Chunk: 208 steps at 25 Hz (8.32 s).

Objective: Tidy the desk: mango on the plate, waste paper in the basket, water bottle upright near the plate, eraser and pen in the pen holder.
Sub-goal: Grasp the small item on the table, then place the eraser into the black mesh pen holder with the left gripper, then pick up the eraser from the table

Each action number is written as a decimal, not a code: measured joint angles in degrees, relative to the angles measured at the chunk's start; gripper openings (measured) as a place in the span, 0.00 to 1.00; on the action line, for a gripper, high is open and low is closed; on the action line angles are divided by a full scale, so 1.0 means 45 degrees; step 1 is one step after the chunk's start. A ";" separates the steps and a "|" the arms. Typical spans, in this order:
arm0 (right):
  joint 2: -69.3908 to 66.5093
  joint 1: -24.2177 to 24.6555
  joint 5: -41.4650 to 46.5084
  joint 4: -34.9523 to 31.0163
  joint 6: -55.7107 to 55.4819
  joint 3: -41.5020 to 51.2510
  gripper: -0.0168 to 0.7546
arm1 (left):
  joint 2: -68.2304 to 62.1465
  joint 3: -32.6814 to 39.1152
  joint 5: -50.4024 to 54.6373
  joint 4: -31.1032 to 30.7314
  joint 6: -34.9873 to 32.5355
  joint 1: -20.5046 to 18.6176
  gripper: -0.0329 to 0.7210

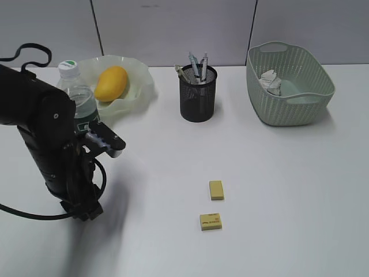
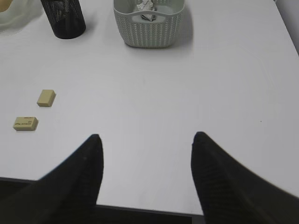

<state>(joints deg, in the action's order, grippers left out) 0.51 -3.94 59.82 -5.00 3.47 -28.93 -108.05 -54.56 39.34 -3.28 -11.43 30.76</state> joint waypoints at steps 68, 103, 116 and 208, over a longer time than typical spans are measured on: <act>0.0000 0.0000 -0.0032 0.0000 0.0000 0.0000 0.64 | -0.3398 -0.7619 -1.1718 0.2339 0.0634 0.1142 0.62; 0.0000 0.0000 -0.0032 0.0000 0.0000 0.0000 0.64 | 0.1442 -1.0656 0.5304 0.0729 0.4212 -0.4295 0.62; 0.0000 0.0000 -0.0032 0.0000 0.0000 0.0000 0.64 | 0.1979 -0.9441 0.6657 -0.0258 0.4360 -0.5538 0.62; -0.2277 0.0000 0.0271 -0.0602 -0.1199 -0.0265 0.64 | 2.4112 0.5418 0.4882 -0.0016 0.3583 -0.5667 0.62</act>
<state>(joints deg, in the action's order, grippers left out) -9.73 -3.94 61.04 -7.70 -1.93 -30.12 0.46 -30.18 61.30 -3.36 4.70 5.26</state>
